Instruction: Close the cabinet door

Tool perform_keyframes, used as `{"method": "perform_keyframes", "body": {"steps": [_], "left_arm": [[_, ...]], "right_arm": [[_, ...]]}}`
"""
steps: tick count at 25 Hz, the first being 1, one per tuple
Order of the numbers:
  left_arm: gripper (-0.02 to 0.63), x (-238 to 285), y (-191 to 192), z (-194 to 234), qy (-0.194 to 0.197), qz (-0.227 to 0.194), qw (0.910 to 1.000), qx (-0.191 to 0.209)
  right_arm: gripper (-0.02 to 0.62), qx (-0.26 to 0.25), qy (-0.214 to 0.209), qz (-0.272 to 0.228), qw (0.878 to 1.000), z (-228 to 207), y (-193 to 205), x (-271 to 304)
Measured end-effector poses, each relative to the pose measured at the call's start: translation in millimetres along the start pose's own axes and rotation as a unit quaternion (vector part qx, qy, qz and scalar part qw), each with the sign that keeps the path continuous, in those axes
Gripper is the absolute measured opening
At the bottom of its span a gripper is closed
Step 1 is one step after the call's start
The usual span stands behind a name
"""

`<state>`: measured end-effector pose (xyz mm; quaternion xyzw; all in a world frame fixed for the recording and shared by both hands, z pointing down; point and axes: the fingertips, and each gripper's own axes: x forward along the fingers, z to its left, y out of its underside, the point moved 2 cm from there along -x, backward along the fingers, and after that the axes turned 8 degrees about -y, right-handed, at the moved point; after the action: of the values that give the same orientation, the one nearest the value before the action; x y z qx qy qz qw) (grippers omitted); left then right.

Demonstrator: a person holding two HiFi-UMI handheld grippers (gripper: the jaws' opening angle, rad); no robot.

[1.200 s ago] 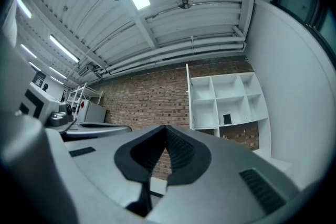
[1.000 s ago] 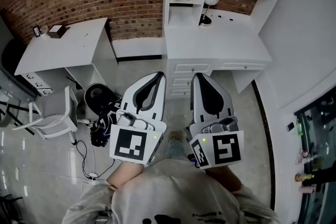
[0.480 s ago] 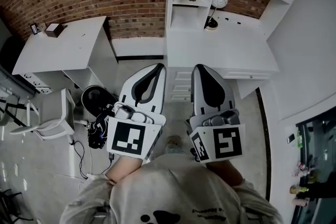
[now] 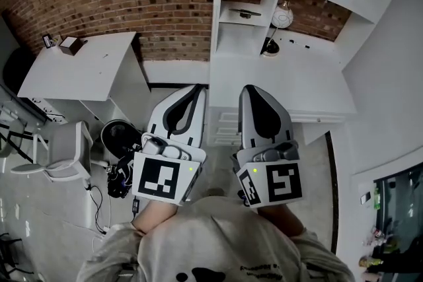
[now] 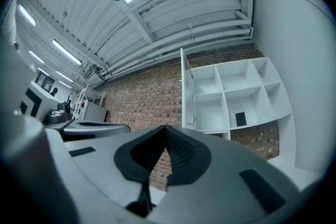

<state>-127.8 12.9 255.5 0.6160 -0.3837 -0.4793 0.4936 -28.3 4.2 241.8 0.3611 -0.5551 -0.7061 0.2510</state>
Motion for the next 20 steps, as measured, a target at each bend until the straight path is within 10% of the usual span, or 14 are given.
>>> {"method": "perform_keyframes", "body": {"steps": [20], "left_arm": [[0.008,86,11,41,0.000,-0.010,1.0000,0.001]], "right_arm": [[0.017,-0.010,-0.003,0.005,1.000,-36,21,79]]}}
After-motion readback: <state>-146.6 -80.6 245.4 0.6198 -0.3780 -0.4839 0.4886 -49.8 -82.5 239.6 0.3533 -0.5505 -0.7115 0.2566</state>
